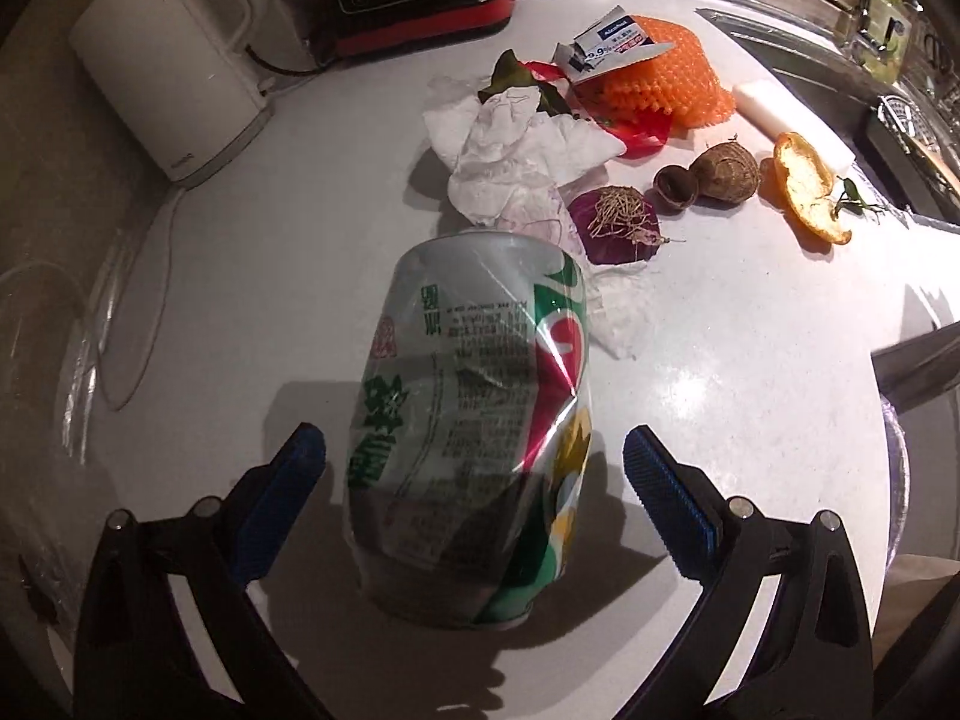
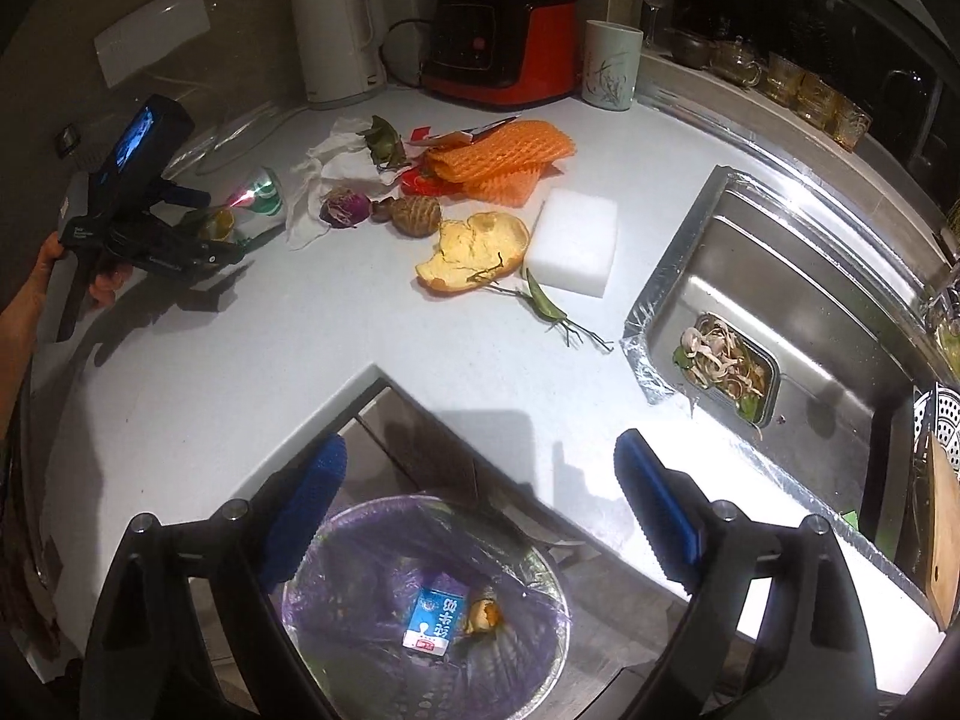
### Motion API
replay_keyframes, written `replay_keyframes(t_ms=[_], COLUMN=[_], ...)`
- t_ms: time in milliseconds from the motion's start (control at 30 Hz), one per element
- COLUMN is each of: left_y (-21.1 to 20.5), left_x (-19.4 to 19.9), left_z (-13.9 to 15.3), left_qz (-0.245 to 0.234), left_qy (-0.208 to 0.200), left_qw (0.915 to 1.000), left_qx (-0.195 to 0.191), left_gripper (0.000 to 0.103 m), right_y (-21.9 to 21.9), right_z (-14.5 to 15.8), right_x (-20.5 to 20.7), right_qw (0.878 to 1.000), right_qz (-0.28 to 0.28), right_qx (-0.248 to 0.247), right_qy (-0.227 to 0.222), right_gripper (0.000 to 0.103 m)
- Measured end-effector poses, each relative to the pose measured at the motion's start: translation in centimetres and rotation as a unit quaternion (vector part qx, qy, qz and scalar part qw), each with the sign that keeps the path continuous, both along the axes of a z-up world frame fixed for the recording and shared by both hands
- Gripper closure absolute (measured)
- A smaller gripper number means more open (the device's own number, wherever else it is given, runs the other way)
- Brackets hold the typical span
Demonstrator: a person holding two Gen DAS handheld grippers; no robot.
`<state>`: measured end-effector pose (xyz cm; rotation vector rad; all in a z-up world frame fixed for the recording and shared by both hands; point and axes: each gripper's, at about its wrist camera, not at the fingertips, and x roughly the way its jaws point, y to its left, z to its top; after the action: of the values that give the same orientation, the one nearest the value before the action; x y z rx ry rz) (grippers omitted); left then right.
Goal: Collect trash
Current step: 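Grasp the white foam block with the right gripper while the left grasps the soda can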
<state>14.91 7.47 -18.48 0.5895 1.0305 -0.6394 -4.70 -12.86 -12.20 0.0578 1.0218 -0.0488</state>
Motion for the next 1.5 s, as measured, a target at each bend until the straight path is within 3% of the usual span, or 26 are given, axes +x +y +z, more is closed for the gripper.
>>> replay_keyframes(t_ms=[67,200,433,667,767,967,1000,1033,1100,1133,1333,1500], left_y=[-0.4,-0.9,0.4,1.9,2.1,2.0,2.0,1.9,1.8,1.8,1.2,0.0], left_x=[0.4,0.9,0.3,-0.6,-1.1,-2.2,-2.4,-2.5,-2.6,-2.7,-4.2,-6.4], left_z=[-0.3,-1.1,-1.0,0.5,1.3,2.4,2.6,2.7,3.0,3.1,4.4,6.3], left_qz=[-0.003,0.006,0.032,0.060,0.071,0.083,0.085,0.088,0.093,0.095,0.102,0.099], left_qy=[0.005,-0.004,-0.012,-0.017,-0.019,-0.024,-0.023,-0.022,-0.024,-0.024,-0.039,-0.051], left_qw=[1.0000,1.0000,0.9992,0.9967,0.9954,0.9938,0.9935,0.9932,0.9927,0.9924,0.9909,0.9890], left_qx=[-0.008,0.000,-0.021,-0.053,-0.061,-0.070,-0.072,-0.073,-0.073,-0.074,-0.078,-0.098], left_gripper=[0.009,0.032,0.033,0.033,0.033,0.033,0.033,0.033,0.033,0.033,0.033,0.033], right_y=[0.1,-0.4,-4.9,-10.1,-10.6,-9.0,-8.9,-8.8,-9.0,-9.3,-10.2,-9.6], right_z=[-0.2,-0.8,-2.8,-5.8,-7.0,-7.2,-7.2,-7.1,-6.8,-6.7,-4.6,-0.8], right_x=[1.4,4.5,10.4,16.9,18.6,20.0,20.1,20.1,20.2,20.1,18.6,14.2], right_qw=[1.000,1.000,0.994,0.977,0.973,0.980,0.982,0.983,0.985,0.985,0.987,0.990], right_qz=[-0.004,-0.018,-0.105,-0.197,-0.200,-0.168,-0.162,-0.158,-0.146,-0.142,-0.133,-0.106], right_qx=[0.005,0.014,0.021,0.057,0.090,0.058,0.050,0.040,0.041,0.060,0.081,0.090], right_qy=[0.001,0.003,0.013,0.052,0.069,0.085,0.083,0.081,0.077,0.078,0.043,0.006], right_gripper=[0.013,0.013,0.014,0.027,0.027,0.025,0.027,0.036,0.074,0.081,0.083,0.083])
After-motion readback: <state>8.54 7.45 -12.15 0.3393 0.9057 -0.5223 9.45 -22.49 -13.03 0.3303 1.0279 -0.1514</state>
